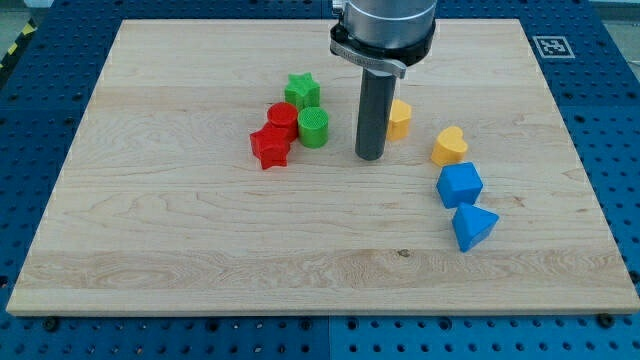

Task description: Move the hexagon parallel to the right of the green star

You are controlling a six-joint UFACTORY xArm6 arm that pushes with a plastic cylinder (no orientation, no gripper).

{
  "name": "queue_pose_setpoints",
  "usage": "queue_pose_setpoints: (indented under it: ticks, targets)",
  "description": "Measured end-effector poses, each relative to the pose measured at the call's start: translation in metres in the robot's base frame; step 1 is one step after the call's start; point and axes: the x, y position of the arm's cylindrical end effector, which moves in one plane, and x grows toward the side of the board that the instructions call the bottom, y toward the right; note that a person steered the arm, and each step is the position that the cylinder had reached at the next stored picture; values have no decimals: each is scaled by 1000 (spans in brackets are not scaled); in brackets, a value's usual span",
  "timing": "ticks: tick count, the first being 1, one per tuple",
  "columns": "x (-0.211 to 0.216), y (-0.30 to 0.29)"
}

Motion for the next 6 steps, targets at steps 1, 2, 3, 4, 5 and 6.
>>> queue_pose_setpoints:
  ticks: [1, 2, 3, 4, 5, 6]
  targets:
    - [-13, 1]
    - [-26, 1]
    - [-26, 12]
    - [-36, 29]
    - [-39, 31]
    - [-39, 34]
